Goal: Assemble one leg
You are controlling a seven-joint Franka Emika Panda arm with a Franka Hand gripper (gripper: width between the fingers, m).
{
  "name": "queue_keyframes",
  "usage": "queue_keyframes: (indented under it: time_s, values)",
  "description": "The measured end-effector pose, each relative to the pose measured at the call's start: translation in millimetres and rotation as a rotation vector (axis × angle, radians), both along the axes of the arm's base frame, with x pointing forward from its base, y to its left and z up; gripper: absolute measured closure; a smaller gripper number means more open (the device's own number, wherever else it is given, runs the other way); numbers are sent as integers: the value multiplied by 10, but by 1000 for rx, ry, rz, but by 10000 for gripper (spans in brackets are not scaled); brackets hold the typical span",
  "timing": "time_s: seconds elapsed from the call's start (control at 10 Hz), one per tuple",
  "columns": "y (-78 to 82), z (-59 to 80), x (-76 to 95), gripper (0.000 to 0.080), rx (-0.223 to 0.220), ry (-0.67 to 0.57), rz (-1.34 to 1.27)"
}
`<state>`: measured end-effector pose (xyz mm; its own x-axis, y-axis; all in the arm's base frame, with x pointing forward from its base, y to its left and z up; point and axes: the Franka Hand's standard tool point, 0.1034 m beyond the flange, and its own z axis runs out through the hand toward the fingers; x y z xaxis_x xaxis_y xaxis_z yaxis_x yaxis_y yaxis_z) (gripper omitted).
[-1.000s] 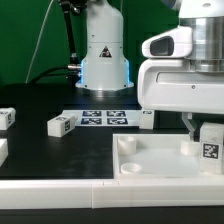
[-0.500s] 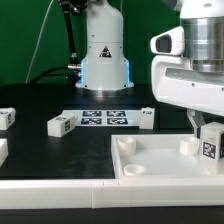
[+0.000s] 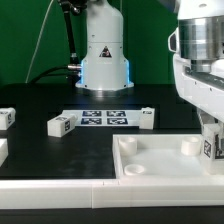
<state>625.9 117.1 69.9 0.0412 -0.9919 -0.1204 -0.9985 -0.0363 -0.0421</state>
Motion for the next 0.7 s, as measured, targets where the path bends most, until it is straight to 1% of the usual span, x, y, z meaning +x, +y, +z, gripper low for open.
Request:
queue_keyframes:
  time_s: [0.2,0.4,0.5,0.7]
  values:
    - [4,2,2,509,8,14,-121]
    - [2,-5,-1,509,7,11,-86]
    - [-6,-3,2,312,4,5,-26]
    - [-11,4,8,312,2,-3,37]
